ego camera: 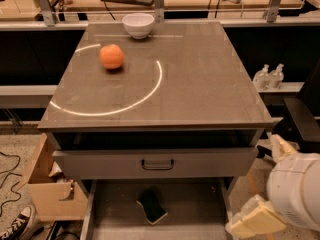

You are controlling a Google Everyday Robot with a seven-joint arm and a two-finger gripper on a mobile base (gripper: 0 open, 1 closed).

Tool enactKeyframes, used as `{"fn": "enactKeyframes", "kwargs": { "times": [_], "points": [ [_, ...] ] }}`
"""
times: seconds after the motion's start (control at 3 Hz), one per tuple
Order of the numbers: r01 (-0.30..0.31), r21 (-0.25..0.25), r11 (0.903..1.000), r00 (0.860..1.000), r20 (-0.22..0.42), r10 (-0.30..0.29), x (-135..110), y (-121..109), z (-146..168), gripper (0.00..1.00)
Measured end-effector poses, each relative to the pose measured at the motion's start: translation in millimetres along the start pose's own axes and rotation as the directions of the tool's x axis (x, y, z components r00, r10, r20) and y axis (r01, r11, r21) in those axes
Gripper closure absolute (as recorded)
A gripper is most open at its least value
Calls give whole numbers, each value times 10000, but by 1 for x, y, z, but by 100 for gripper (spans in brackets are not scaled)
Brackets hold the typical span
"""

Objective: Pick sponge from middle drawer and place on counter

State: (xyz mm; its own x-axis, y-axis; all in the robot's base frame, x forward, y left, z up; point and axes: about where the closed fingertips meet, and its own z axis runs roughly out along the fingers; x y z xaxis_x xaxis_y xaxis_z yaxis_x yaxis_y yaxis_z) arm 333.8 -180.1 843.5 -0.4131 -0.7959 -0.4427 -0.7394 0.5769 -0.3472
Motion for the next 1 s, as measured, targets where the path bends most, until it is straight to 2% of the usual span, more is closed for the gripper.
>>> {"fn": "enactKeyframes", "kwargs": {
  "times": [0.33,0.67,1.0],
  "points": [
    [-647,-400,9971,9979,-31,646,6,30,65,0],
    [-1113,-538,9923,9937,45,1117,15,54,122,0],
    [-1524,-449,9873,9874,357,1540,22,69,160,0]
  ]
}}
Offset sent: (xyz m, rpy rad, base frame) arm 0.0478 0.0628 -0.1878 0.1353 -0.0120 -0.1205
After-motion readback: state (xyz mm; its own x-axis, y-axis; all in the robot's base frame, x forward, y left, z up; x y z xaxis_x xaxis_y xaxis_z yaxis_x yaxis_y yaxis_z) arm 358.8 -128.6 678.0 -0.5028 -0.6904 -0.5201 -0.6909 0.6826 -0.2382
